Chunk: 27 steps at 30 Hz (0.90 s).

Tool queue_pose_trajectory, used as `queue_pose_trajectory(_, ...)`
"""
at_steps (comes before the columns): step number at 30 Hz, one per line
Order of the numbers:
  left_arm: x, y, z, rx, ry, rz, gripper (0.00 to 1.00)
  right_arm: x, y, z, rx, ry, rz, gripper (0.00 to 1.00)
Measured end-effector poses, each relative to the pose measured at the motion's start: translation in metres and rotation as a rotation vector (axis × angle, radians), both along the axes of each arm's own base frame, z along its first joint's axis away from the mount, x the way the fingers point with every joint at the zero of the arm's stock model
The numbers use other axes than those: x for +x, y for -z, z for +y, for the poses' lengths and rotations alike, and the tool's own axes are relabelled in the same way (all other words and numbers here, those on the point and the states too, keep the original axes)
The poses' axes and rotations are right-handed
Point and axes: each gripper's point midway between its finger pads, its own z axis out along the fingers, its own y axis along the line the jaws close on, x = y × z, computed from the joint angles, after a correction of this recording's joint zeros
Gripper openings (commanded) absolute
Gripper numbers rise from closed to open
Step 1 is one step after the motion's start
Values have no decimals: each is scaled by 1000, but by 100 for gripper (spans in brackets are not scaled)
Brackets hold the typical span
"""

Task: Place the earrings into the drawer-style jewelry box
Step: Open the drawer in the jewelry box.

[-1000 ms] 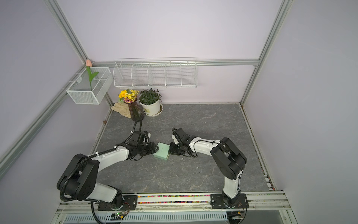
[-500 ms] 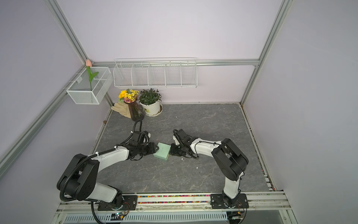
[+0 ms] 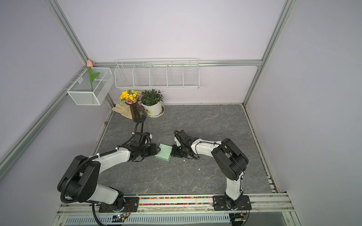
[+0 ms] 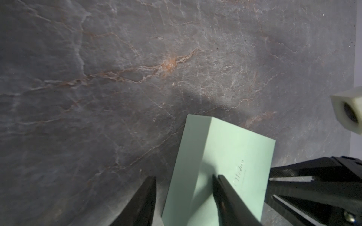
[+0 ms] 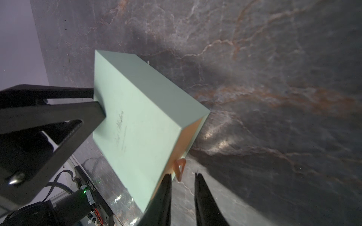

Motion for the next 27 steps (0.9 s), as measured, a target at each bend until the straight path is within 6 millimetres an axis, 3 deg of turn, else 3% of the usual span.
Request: queue_pose_trajectory(27,2,0,1,5,-6,-9,50,-3,4,9,38,-27,27,18)
